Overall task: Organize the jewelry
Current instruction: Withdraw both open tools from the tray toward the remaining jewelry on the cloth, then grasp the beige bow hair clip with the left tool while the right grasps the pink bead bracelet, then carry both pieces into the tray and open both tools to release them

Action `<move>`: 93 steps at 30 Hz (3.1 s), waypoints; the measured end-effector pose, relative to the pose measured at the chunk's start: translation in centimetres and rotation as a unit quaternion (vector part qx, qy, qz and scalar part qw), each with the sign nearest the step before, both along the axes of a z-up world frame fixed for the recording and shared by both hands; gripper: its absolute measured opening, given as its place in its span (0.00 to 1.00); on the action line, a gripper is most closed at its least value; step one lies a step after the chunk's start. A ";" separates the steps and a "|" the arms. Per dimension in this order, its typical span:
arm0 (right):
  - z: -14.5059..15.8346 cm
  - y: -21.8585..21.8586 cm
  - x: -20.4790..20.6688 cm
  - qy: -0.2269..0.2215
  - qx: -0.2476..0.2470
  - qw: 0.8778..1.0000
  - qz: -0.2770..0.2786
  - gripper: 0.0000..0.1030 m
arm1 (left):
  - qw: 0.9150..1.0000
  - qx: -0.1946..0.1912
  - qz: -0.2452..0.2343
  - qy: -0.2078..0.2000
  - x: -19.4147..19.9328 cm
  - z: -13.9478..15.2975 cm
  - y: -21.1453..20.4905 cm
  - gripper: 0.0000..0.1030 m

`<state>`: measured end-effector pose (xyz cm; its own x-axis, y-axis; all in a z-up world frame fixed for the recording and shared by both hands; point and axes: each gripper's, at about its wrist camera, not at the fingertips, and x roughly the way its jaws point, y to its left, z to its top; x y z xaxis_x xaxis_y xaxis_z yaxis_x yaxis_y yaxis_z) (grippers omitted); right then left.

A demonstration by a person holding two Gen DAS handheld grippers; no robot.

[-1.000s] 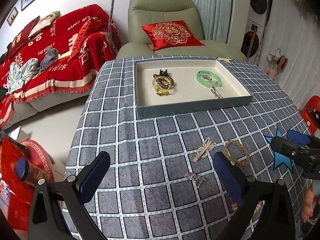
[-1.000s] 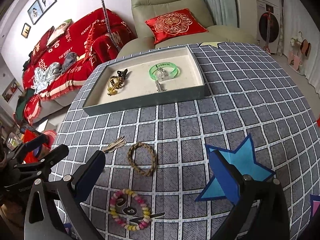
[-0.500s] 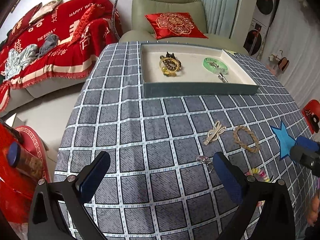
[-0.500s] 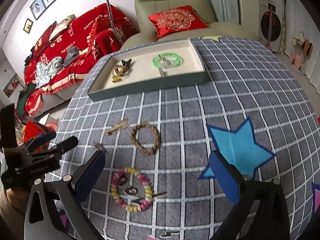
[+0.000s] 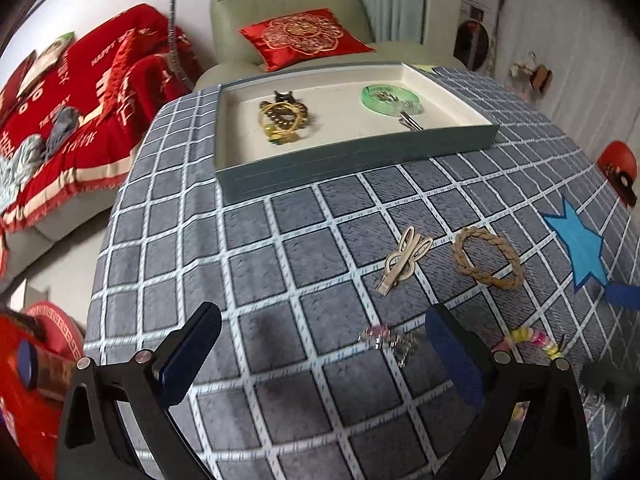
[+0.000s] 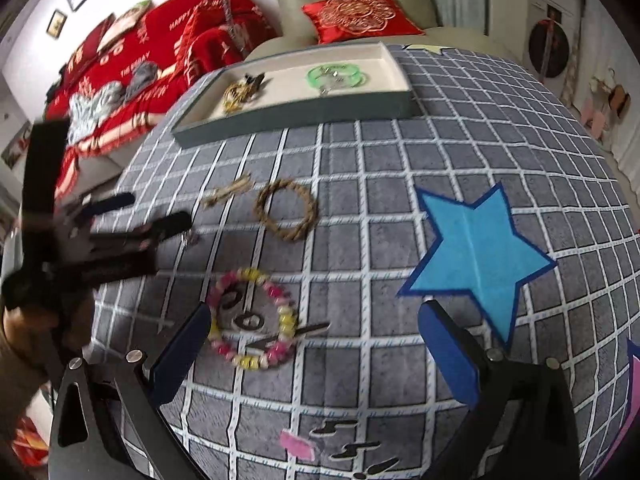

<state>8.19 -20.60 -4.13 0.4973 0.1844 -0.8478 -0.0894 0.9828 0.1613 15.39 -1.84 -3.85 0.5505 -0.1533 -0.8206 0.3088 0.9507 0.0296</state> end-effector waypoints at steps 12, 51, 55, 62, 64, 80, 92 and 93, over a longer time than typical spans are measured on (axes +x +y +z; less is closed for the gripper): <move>-1.4 2.3 0.8 0.008 -0.053 0.998 0.014 0.66 | 0.999 0.026 -0.044 0.005 2.3 -0.5 -2.8 0.98; 5.5 -1.0 2.7 -0.061 -0.004 0.998 -0.007 0.10 | 0.994 -0.106 -0.036 -0.017 0.8 4.9 0.3 0.34; 7.2 -1.6 4.4 -0.073 0.001 0.997 -0.008 0.10 | 0.993 -0.117 -0.022 -0.029 1.9 6.3 1.1 0.34; 9.0 -2.3 8.5 -0.081 0.012 0.997 -0.006 0.10 | 0.992 -0.120 -0.007 -0.037 4.6 7.6 2.0 0.34; 9.1 -2.4 9.8 -0.080 0.017 0.997 -0.004 0.10 | 0.992 -0.118 -0.002 -0.039 5.6 7.7 2.2 0.34; 5.5 -3.0 20.7 -0.031 0.007 0.999 -0.015 0.10 | 0.995 -0.094 0.020 -0.020 13.2 5.7 0.8 0.34; 0.7 -3.4 25.2 0.018 -0.028 0.999 -0.030 0.10 | 0.998 -0.058 -0.012 0.029 16.2 1.4 -3.2 0.34; 0.6 -3.5 25.4 0.018 -0.027 0.999 -0.033 0.10 | 0.998 -0.052 -0.011 0.030 16.4 1.0 -3.4 0.34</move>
